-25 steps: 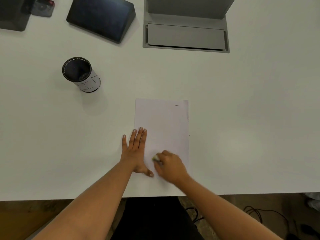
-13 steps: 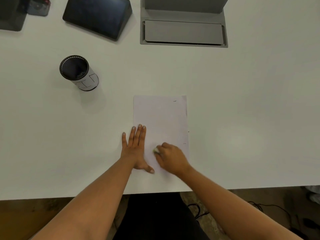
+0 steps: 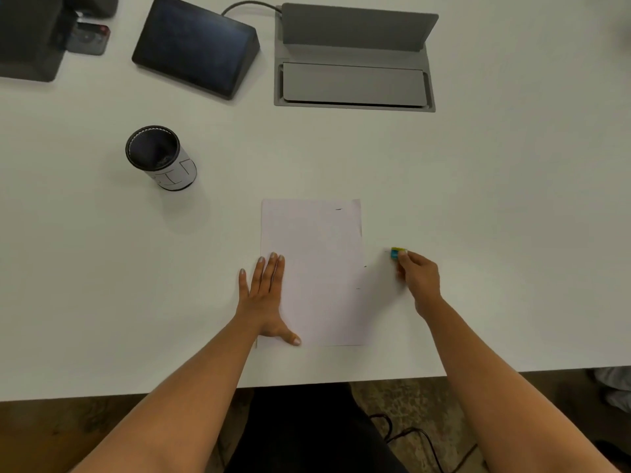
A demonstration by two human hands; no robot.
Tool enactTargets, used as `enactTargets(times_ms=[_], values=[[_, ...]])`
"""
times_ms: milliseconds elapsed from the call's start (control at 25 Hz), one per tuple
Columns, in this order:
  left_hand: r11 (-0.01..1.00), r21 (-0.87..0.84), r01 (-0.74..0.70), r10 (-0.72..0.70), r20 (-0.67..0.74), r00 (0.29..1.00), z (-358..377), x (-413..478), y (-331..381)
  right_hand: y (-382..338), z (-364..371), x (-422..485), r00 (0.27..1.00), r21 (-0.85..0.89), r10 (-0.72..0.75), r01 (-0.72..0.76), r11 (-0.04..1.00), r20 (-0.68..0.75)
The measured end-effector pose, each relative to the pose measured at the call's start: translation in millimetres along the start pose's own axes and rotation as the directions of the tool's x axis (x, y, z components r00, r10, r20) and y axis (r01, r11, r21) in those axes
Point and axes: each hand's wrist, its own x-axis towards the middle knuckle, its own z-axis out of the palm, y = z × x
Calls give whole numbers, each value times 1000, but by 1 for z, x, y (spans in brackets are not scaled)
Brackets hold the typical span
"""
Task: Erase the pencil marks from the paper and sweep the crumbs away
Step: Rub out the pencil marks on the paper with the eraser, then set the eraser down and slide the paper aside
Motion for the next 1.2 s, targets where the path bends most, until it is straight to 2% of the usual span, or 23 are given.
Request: enactTargets(times_ms=[120,240,400,480,600,680,720,760,880,960,1080,1200], values=[[1000,-10,-13,13,-17,1000,1,-1,0,1,-3,12,978,271,140,-95,958,-153],[1000,-12,-18,17,-46,999,4,2,-1,-4,3,15,957,357,166,-73,931,-238],[996,-47,-82,75,-134,988,14,3,-9,4,5,12,941,134,34,12,991,-336],[982,-129,-137,103,-246,964,20,0,-12,10,3,14,929,102,46,-9,995,-367],[929,-336,-156,-31,-491,870,26,-3,-7,13,-2,7,916,-4,-44,46,999,-398],[914,-394,-99,-187,-624,758,27,-3,5,17,-1,-12,919,-92,-151,126,988,-365],[905,-423,-37,-272,-645,714,26,-3,14,20,0,-26,925,-131,-187,152,980,-330],[887,-459,49,-358,-617,701,24,-4,24,24,2,-40,939,-183,-200,152,971,-281],[780,-569,260,-543,-411,732,15,-8,47,41,11,-78,969,-378,-209,146,914,-133],[709,-658,253,-575,-332,748,8,-8,51,52,14,-97,973,-392,-225,190,900,-45],[589,-795,148,-594,-302,745,-3,-9,48,62,11,-107,970,-356,-238,241,903,53],[608,-784,129,-635,-381,672,-17,-15,38,64,4,-105,960,-381,-213,268,885,181]])
